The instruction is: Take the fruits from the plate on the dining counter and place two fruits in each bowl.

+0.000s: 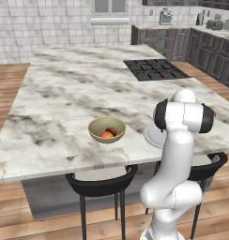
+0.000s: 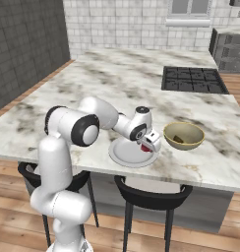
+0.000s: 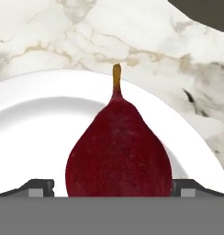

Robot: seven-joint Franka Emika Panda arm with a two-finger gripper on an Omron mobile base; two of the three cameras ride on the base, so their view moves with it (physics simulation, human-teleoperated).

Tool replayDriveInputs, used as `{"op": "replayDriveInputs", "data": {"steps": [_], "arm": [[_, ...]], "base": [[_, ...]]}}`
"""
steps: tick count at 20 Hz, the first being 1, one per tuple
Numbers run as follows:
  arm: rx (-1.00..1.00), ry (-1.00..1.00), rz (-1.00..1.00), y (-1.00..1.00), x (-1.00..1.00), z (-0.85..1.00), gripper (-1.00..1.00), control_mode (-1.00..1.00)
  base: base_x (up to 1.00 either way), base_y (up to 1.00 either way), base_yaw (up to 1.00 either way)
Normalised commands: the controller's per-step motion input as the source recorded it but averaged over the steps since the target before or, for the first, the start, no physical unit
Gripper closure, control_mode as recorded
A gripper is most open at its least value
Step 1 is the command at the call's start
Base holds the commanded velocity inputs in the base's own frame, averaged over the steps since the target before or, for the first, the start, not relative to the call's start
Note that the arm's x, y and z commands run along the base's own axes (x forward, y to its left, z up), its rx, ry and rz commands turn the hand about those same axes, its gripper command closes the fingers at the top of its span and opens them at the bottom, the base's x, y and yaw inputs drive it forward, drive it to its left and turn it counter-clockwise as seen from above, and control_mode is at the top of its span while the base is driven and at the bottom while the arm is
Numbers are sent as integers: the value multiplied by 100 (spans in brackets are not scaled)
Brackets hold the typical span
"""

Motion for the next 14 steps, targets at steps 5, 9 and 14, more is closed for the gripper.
{"op": "replayDriveInputs", "data": {"steps": [5, 9, 14], "arm": [[0, 0, 0, 0, 3, -3, 100, -100], [0, -1, 0, 0, -4, 20, 100, -100], [0, -4, 0, 0, -16, 94, 100, -100]], "base": [[0, 0, 0], [0, 0, 0], [0, 0, 0]]}}
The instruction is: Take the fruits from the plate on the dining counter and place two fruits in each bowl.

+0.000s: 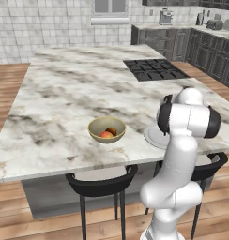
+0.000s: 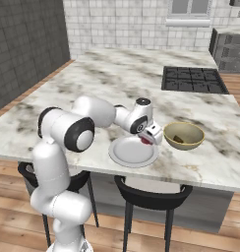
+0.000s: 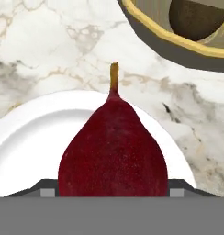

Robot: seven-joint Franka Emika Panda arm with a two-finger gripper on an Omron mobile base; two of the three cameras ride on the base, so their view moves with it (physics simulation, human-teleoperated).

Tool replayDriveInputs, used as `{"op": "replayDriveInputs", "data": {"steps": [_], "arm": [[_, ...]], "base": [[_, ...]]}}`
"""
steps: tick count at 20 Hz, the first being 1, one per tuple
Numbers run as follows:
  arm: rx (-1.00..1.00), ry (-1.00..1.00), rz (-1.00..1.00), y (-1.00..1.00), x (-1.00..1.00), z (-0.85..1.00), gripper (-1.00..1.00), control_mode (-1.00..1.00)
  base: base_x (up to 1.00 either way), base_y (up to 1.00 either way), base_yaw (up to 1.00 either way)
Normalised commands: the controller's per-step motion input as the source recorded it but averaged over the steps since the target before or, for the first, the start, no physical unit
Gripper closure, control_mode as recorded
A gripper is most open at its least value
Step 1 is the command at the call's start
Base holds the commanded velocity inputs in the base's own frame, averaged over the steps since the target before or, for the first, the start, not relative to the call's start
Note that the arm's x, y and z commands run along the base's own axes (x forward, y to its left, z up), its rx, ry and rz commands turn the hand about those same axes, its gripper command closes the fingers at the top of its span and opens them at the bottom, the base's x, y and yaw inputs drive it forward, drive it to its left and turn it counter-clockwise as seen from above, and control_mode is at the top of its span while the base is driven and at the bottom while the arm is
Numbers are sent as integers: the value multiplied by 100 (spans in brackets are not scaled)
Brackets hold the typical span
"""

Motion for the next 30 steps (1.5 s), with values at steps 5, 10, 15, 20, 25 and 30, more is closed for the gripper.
{"op": "replayDriveInputs", "data": {"steps": [5, 10, 15, 20, 25, 30], "arm": [[0, -3, 0, 0, -42, 94, 100, -100], [-1, -10, 0, -18, -5, 20, 100, -100], [0, -2, -6, -66, 24, 0, 100, -100], [0, 0, -10, -56, 37, 6, 100, -100], [0, 0, -7, -44, 17, -10, 100, -100], [0, 0, -3, -34, 19, -39, 100, -100]], "base": [[0, 0, 0], [0, 0, 0], [0, 0, 0], [0, 0, 0], [0, 0, 0], [0, 0, 0]]}}
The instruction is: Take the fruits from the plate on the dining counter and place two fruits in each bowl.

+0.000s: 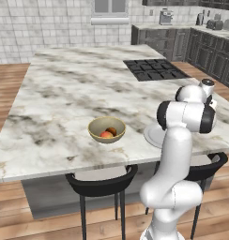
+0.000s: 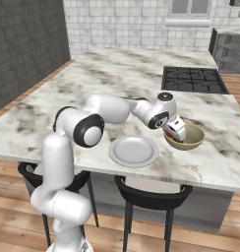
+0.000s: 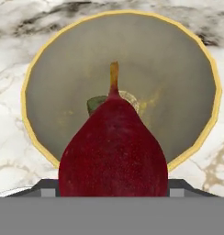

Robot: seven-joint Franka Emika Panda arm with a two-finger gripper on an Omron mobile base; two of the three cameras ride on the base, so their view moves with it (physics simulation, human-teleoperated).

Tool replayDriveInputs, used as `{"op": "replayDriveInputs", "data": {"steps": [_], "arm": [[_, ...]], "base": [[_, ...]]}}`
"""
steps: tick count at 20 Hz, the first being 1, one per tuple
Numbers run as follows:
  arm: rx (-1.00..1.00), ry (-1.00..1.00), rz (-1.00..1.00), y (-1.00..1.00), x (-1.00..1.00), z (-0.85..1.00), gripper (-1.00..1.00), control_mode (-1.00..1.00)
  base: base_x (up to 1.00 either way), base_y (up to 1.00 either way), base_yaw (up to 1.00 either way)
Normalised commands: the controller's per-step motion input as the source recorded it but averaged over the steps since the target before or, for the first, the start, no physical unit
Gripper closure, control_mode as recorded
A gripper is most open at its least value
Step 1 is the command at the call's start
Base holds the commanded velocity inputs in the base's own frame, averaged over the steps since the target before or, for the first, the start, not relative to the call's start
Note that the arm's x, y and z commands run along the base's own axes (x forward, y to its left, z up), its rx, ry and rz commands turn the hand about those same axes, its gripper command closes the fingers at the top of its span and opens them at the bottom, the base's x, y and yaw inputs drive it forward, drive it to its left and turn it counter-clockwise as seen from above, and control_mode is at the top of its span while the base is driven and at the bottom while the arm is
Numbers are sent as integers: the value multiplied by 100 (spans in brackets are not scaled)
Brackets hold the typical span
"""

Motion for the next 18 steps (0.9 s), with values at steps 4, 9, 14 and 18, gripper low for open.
{"op": "replayDriveInputs", "data": {"steps": [4, 9, 14, 18], "arm": [[0, 0, -1, -28, 23, -23, 100, -100], [0, 0, 0, -18, 18, -15, 100, -100], [0, 2, 0, -1, 1, -27, 100, -100], [0, 1, 0, 0, 6, -20, -100, -100]], "base": [[0, 0, 0], [0, 0, 0], [0, 0, 0], [0, 0, 0]]}}
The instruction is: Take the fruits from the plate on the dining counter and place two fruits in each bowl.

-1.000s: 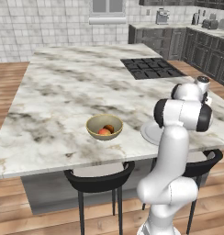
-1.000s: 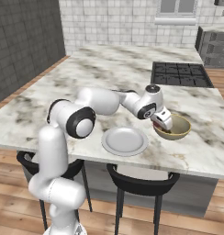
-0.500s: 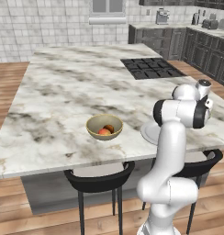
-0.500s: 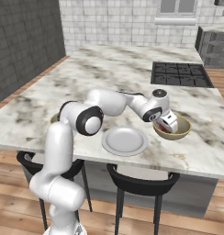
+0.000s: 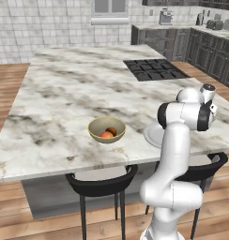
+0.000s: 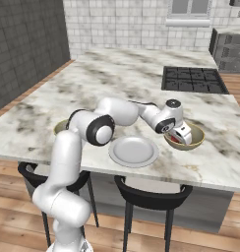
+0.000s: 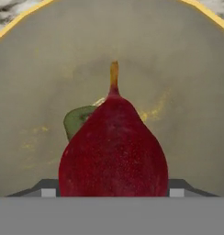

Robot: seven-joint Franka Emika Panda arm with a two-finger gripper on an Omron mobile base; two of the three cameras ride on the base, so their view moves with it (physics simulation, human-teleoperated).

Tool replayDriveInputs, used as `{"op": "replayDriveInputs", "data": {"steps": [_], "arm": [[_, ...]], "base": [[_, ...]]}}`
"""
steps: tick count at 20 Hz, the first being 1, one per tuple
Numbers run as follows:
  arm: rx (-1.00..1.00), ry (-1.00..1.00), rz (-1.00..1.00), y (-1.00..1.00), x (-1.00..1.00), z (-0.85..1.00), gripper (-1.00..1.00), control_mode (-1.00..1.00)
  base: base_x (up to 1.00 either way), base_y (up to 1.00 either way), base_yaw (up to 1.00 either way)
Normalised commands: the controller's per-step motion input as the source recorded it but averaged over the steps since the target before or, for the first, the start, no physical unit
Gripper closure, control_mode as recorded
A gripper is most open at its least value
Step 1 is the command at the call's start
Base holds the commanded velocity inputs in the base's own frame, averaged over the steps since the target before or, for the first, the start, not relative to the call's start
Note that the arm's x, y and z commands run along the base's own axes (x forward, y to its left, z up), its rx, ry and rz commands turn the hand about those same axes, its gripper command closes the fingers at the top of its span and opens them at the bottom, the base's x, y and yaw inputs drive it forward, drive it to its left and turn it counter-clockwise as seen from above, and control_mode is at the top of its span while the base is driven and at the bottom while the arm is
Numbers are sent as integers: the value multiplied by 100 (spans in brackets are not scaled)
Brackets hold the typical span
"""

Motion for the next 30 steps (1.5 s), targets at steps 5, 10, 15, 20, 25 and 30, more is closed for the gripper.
{"op": "replayDriveInputs", "data": {"steps": [5, 10, 15, 20, 25, 30], "arm": [[0, 0, 0, 0, 6, -1, -100, -100], [0, 0, 0, 0, -2, 8, -100, -100], [0, -1, 0, 0, -12, 28, -100, -100], [0, -2, 0, 3, -55, 73, -100, -100], [-4, 1, 0, 71, -92, 50, -100, -100], [-4, 6, 6, 100, -77, 43, -100, -100]], "base": [[0, 0, 0], [0, 0, 0], [0, 0, 0], [0, 0, 0], [0, 0, 0], [0, 0, 0]]}}
